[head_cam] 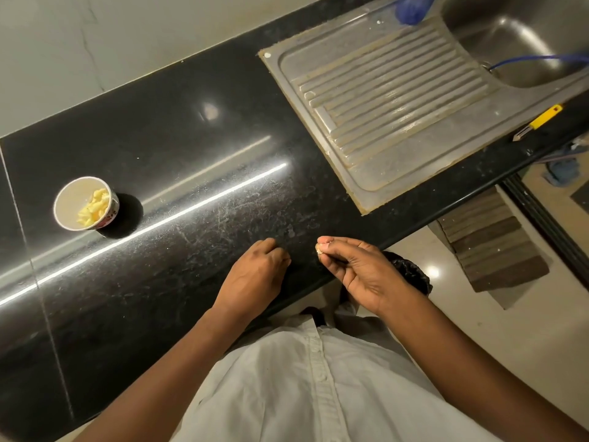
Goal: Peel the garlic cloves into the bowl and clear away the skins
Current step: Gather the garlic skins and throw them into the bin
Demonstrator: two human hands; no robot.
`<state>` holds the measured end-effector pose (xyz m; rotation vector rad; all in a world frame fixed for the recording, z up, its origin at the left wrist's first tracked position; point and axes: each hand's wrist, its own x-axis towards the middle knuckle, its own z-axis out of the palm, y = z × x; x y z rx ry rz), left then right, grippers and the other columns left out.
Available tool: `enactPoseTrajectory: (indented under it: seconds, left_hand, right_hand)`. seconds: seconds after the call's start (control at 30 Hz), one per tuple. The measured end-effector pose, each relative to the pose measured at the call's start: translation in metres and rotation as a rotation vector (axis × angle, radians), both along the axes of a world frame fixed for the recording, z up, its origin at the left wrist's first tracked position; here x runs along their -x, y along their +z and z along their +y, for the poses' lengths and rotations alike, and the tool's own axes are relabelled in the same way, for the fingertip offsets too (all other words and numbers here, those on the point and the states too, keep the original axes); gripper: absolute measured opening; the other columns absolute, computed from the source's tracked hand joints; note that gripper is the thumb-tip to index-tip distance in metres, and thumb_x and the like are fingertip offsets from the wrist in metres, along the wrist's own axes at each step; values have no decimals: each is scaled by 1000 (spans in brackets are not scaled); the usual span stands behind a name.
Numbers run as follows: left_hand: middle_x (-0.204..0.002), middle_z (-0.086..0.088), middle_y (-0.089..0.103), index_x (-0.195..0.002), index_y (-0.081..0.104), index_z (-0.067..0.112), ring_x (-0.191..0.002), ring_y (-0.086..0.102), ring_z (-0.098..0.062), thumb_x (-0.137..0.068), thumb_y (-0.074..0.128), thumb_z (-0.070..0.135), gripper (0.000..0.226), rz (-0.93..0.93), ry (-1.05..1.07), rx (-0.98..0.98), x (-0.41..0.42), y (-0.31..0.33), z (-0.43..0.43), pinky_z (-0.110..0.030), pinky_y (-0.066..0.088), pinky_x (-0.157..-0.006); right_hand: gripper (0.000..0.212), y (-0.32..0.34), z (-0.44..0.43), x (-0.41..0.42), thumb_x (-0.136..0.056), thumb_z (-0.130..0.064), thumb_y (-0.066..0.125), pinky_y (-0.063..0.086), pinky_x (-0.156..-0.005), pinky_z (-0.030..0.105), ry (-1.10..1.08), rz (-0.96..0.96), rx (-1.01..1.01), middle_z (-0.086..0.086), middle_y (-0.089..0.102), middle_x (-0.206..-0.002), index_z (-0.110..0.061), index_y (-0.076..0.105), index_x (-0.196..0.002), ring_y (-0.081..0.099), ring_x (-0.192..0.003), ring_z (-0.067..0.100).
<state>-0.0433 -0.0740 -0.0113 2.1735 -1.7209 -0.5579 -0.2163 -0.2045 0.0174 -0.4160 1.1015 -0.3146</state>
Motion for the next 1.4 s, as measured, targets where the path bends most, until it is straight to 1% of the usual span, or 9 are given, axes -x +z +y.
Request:
enactPoseTrajectory:
  seconds: [0.13,0.2,0.3,0.4,0.73,0.9,1.07,1.2,1.4]
  left_hand:
    - [-94,-4,57,-101,68,9,-81,54,-21,-102,64,15,8,-94,-14,7,1,-3,-5,-40,56,-70]
    - [-95,-4,54,-101,64,9,-81,50,-20,-102,61,13,5,-120,-8,-3,-2,-6,-7,-41,54,-73]
    - [-102,-1,54,-109,64,11,-90,52,-18,-107,54,20,14,-28,100,20,-14,-5,-2,-33,51,-82]
    - [-106,1,58,-111,68,12,-94,55,-15,-107,55,23,18,46,168,52,-24,0,-1,-27,47,-84]
    - [-104,2,64,-113,78,14,-95,60,-18,-102,66,23,18,43,92,50,-25,-2,-8,-25,47,-80]
    - [-103,2,64,-115,79,16,-96,59,-18,-101,67,25,21,44,54,51,-19,-1,-4,-35,55,-79]
    - [-103,2,64,-115,79,16,-97,58,-17,-100,68,27,22,32,73,40,-16,-1,-3,-32,54,-80]
    - [-104,1,64,-112,78,14,-97,58,-19,-101,66,23,19,8,62,53,-19,-6,-4,-31,54,-80]
    - [-98,-3,57,-105,66,11,-86,50,-21,-106,53,21,16,-146,-7,24,-21,-12,-9,-39,50,-78]
  right_hand:
    - [15,0,-1,-1,-92,7,73,64,-78,21,3,0,2,12,80,-95,0,78,-104,79,-86,14]
    - [15,1,-2,-1,-92,7,73,64,-78,21,1,-6,2,12,80,-96,0,78,-104,79,-87,15]
    - [15,2,-5,0,-92,7,73,64,-78,21,7,-12,11,12,80,-95,0,78,-104,79,-88,15]
    - [15,1,-6,1,-92,7,73,64,-78,21,6,1,15,11,80,-94,0,78,-103,79,-87,15]
    - [16,0,-7,-6,-91,6,74,64,-82,23,30,12,13,12,80,-97,-1,79,-104,78,-89,15]
    - [15,0,-7,-9,-91,6,74,64,-81,23,43,18,3,12,81,-97,-1,79,-103,78,-89,15]
    - [14,2,-8,-13,-92,7,72,64,-83,22,50,19,6,10,80,-93,-1,79,-101,78,-86,14]
    - [14,2,-9,-15,-91,7,73,64,-81,22,62,23,2,11,80,-94,-2,80,-100,78,-86,14]
    - [14,3,-9,-15,-91,8,73,64,-77,21,69,22,2,12,80,-94,-1,79,-100,78,-86,14]
